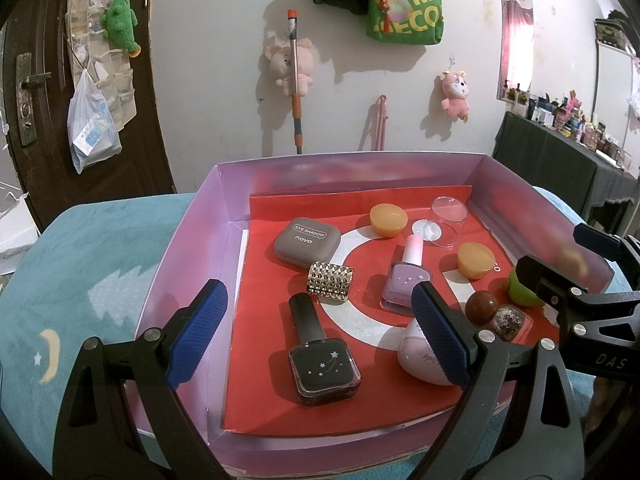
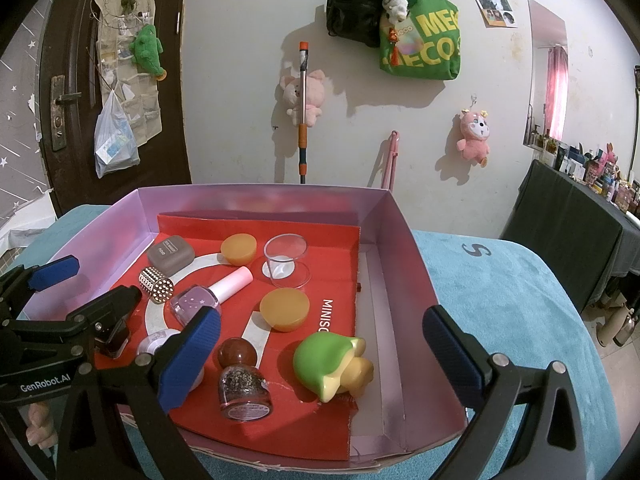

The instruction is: Organize rigid objects

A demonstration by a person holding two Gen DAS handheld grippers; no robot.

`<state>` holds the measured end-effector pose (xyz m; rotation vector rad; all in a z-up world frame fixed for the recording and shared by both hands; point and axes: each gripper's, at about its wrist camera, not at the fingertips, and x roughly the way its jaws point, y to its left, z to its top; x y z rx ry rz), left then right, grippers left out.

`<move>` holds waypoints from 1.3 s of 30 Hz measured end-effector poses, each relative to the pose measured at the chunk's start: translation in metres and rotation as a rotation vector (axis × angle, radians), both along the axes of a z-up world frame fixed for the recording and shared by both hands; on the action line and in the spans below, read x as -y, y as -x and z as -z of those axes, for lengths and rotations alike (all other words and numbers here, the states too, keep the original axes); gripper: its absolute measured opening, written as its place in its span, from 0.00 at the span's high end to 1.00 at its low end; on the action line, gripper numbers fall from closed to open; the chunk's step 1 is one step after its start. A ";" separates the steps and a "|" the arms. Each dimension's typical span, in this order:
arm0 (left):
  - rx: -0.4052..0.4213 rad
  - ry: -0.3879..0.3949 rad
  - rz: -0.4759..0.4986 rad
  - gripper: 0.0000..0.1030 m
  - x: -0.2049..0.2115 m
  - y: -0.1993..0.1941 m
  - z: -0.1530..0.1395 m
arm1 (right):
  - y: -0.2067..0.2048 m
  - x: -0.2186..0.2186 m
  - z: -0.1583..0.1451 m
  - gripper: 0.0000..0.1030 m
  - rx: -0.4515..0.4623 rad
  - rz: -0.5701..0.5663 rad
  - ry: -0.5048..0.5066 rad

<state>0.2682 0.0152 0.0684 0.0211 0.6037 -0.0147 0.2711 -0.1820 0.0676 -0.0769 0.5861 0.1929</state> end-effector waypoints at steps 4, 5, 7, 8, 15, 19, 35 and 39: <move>0.000 0.000 0.000 0.09 0.000 0.000 0.000 | 0.000 0.000 0.000 0.00 0.000 0.000 0.000; 0.000 0.000 0.000 0.09 0.000 0.000 0.000 | 0.000 0.000 0.000 0.00 0.000 0.000 0.000; 0.000 0.000 0.000 0.09 0.000 0.000 0.000 | 0.000 0.000 0.000 0.00 0.000 0.000 0.000; 0.000 0.000 0.000 0.09 0.000 0.000 0.000 | 0.000 0.000 0.000 0.00 0.000 0.000 0.000; 0.000 -0.001 0.000 0.09 0.000 0.000 0.000 | 0.000 0.000 0.000 0.00 0.000 -0.001 -0.001; -0.001 -0.002 -0.001 0.09 0.001 0.000 0.000 | 0.000 0.000 0.000 0.00 0.000 0.000 0.000; 0.051 -0.019 -0.002 0.09 -0.004 0.047 -0.025 | 0.039 0.014 -0.029 0.00 0.059 0.009 -0.043; 0.003 0.025 -0.011 0.09 -0.006 0.075 -0.031 | 0.069 0.020 -0.048 0.00 0.072 0.021 -0.033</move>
